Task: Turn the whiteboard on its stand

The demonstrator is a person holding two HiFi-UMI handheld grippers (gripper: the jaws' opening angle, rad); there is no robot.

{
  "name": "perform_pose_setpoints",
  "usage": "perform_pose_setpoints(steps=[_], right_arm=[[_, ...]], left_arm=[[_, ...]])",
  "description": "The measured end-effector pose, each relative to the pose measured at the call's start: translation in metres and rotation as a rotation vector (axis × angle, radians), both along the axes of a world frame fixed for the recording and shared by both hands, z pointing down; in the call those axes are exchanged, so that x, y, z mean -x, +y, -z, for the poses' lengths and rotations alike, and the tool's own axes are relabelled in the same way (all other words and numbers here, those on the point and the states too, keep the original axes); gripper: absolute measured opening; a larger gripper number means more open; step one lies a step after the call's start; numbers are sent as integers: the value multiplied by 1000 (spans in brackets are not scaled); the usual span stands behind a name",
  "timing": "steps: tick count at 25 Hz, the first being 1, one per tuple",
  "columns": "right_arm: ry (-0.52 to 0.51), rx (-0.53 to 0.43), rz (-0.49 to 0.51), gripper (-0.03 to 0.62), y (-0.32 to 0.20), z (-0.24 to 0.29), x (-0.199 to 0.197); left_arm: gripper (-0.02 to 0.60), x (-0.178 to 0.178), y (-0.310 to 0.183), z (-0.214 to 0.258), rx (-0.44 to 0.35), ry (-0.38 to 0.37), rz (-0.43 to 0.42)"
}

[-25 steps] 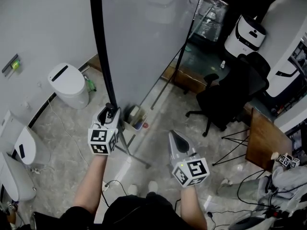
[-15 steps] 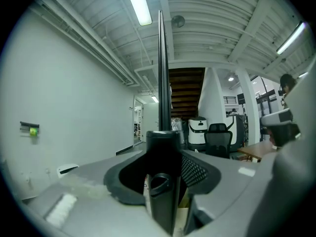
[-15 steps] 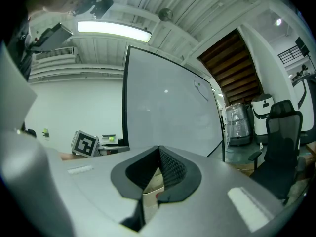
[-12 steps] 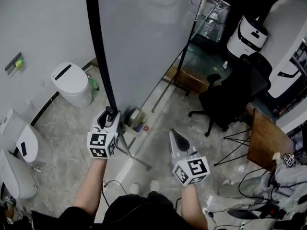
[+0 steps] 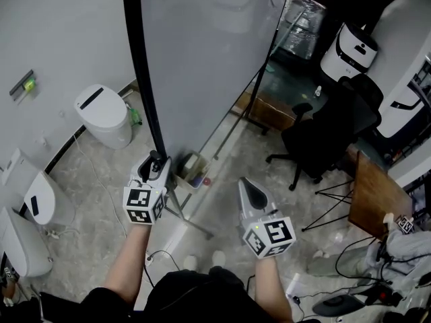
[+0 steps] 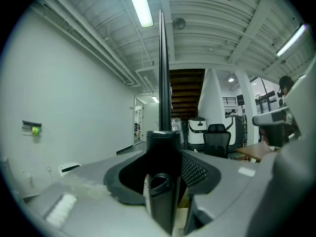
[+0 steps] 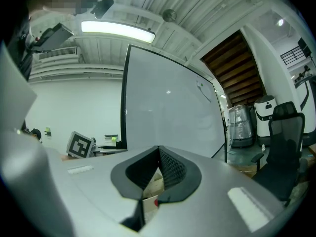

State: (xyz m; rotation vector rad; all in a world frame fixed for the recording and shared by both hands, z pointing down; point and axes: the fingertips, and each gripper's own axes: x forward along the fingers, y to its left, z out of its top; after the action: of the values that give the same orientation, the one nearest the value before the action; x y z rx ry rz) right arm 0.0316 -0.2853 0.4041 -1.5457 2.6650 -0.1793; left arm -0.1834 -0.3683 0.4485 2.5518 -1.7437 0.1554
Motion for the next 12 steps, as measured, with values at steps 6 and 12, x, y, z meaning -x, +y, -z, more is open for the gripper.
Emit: perform_pose_setpoints(steps=[6,12], right_arm=[[7,-1,-3,8,3,2,4],[10,-4,-6,8,3,4,10]], left_arm=[[198,5,7,1,-8,-2,-5],[198,9,5,2,-2,1,-11]])
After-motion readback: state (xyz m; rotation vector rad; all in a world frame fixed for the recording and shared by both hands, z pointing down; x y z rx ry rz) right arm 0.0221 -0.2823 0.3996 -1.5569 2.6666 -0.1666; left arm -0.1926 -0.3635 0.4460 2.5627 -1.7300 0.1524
